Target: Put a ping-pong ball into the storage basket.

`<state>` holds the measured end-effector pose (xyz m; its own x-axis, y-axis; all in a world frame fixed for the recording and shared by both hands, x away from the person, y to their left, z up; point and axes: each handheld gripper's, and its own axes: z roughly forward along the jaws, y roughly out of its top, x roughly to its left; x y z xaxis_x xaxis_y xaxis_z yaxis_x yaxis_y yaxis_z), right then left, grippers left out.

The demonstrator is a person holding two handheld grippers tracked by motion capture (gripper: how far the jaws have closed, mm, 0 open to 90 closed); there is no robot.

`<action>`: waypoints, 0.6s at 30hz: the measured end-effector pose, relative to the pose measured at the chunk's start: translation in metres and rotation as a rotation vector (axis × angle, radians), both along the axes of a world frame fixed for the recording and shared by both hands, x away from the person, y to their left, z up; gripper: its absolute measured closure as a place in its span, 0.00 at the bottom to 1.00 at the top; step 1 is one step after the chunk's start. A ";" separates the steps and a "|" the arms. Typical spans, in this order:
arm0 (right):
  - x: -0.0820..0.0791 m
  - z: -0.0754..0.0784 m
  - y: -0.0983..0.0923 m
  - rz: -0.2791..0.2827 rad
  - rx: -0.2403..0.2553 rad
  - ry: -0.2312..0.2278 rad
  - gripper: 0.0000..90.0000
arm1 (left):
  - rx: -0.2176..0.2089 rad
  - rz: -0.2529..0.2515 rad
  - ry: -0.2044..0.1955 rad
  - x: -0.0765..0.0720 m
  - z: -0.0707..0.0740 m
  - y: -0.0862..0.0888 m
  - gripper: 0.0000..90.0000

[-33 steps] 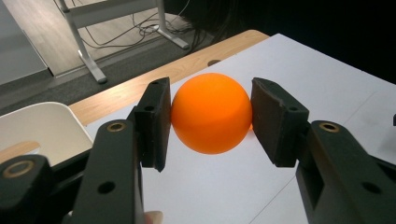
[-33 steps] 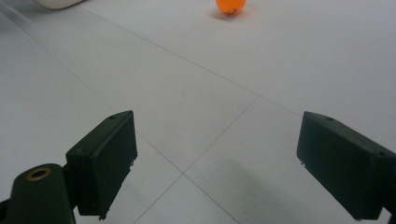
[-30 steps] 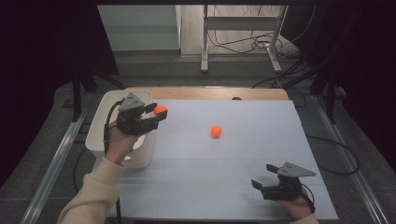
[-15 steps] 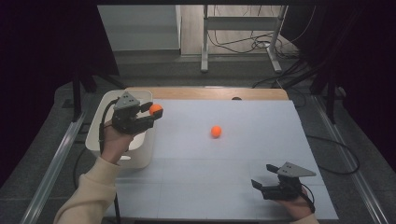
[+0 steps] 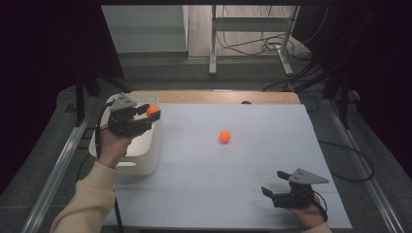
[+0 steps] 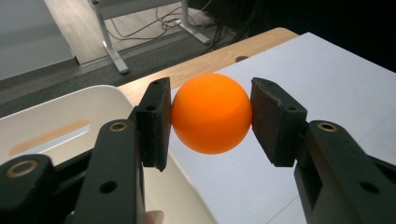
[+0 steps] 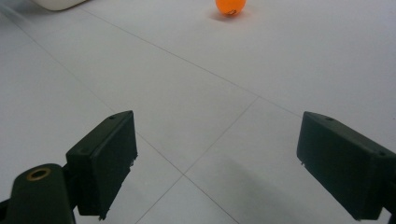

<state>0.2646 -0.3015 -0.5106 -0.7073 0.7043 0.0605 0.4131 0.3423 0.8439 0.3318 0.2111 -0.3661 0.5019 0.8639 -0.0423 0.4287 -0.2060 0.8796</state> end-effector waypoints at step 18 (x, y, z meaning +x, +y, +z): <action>0.000 0.001 -0.001 -0.009 0.005 -0.006 0.14 | 0.018 0.099 0.042 0.014 -0.007 0.029 0.56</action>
